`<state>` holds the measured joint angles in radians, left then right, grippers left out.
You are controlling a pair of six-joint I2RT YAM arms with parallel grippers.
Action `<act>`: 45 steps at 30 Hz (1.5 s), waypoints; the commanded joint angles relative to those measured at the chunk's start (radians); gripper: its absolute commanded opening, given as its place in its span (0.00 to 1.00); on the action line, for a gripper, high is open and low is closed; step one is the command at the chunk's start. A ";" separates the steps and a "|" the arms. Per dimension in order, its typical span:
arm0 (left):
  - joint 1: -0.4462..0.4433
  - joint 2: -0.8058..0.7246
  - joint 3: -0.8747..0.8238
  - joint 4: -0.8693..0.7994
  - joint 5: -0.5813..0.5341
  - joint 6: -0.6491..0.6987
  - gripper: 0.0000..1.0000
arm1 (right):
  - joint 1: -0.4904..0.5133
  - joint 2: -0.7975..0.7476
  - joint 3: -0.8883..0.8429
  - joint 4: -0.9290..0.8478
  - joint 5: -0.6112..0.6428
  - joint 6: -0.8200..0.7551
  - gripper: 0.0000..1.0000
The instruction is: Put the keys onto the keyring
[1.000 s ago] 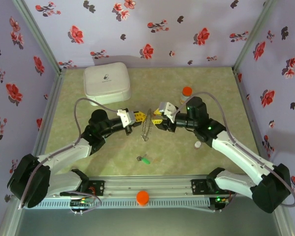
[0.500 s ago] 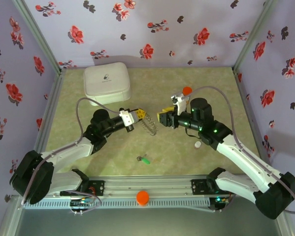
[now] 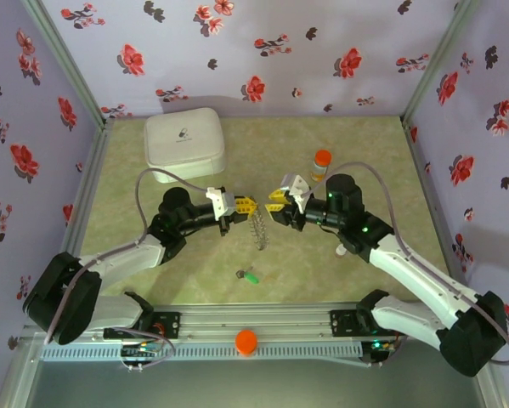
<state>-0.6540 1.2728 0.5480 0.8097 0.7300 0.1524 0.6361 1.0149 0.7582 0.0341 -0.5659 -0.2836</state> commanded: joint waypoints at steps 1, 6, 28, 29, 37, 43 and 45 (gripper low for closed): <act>0.008 0.001 0.023 0.078 0.042 -0.028 0.00 | 0.008 0.012 0.020 0.007 -0.102 -0.114 0.31; 0.007 0.003 0.027 0.072 0.051 -0.031 0.00 | 0.010 0.036 0.039 -0.027 -0.095 -0.162 0.26; 0.010 -0.005 0.027 0.063 0.086 -0.041 0.00 | 0.052 0.105 0.093 -0.035 -0.086 -0.182 0.08; 0.009 -0.005 0.030 0.057 0.085 -0.038 0.00 | 0.054 0.109 0.097 -0.036 -0.091 -0.183 0.04; 0.010 -0.095 0.078 -0.280 -0.078 0.141 0.39 | 0.059 0.105 0.182 -0.244 0.026 -0.298 0.00; 0.008 -0.131 0.153 -0.536 -0.098 0.258 0.36 | 0.090 0.161 0.333 -0.502 0.157 -0.425 0.00; 0.007 -0.126 0.169 -0.551 -0.090 0.264 0.34 | 0.107 0.182 0.371 -0.541 0.195 -0.441 0.00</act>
<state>-0.6434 1.1542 0.6807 0.3798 0.6537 0.3462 0.7208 1.1770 1.0718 -0.3927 -0.4545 -0.6498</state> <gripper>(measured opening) 0.346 0.064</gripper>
